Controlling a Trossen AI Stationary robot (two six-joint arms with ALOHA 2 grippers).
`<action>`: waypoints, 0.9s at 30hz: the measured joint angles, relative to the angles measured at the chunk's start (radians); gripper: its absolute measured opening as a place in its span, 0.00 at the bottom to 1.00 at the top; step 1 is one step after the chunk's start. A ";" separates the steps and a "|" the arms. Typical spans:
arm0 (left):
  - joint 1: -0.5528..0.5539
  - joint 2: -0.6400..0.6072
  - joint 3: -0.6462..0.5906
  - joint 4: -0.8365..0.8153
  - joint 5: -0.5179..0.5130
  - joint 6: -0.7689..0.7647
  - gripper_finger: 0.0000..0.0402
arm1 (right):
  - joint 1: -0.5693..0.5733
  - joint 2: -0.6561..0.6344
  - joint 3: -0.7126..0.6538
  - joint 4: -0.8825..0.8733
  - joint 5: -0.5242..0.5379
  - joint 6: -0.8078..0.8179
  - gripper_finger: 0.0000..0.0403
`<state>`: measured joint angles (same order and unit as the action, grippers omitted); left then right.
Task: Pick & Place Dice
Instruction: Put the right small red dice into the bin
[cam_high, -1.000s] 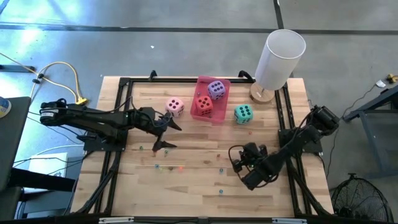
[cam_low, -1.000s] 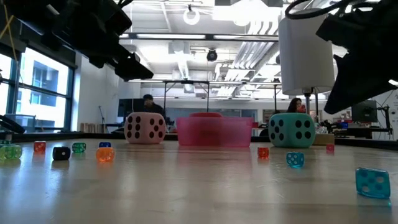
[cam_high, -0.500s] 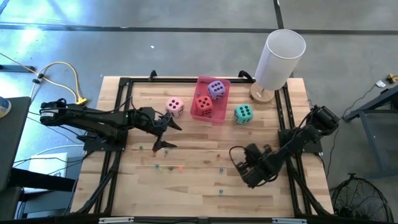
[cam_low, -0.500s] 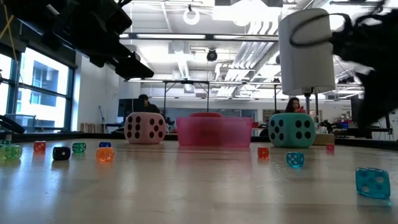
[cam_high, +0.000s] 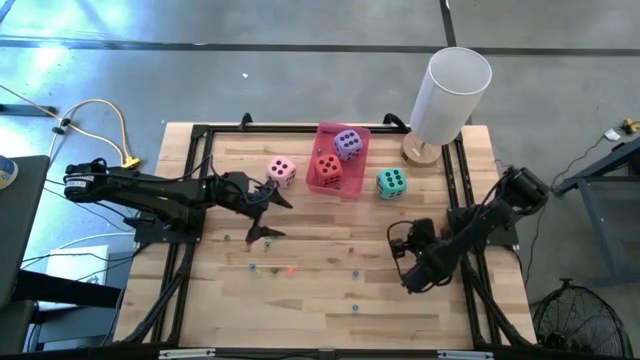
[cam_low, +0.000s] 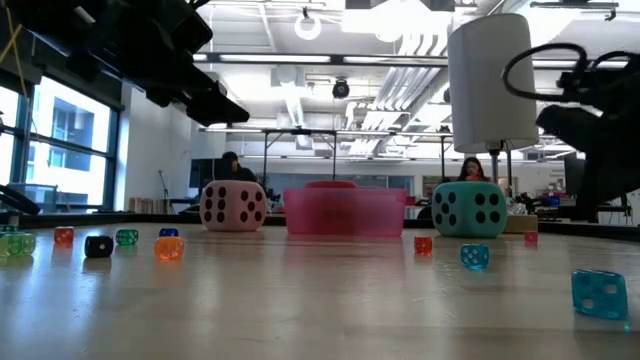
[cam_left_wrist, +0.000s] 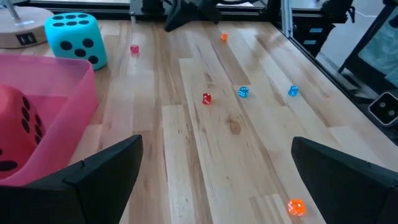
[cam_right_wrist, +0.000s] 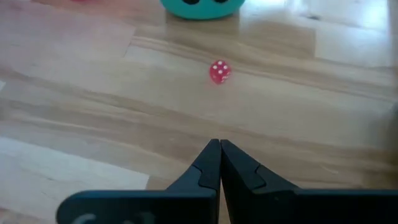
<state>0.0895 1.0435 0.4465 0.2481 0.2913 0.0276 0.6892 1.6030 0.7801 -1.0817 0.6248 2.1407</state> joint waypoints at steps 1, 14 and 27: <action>0.000 0.000 0.000 0.000 -0.001 0.001 1.00 | -0.011 -0.005 -0.002 0.010 -0.002 -0.017 0.00; 0.000 0.000 0.000 0.000 -0.002 0.001 1.00 | -0.114 -0.012 -0.002 0.031 0.023 -0.178 0.08; 0.000 0.000 0.000 0.000 -0.001 -0.002 1.00 | -0.181 -0.012 -0.002 0.047 -0.066 -0.208 0.40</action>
<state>0.0895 1.0435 0.4465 0.2478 0.2905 0.0261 0.5086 1.5906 0.7776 -1.0348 0.5588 1.9324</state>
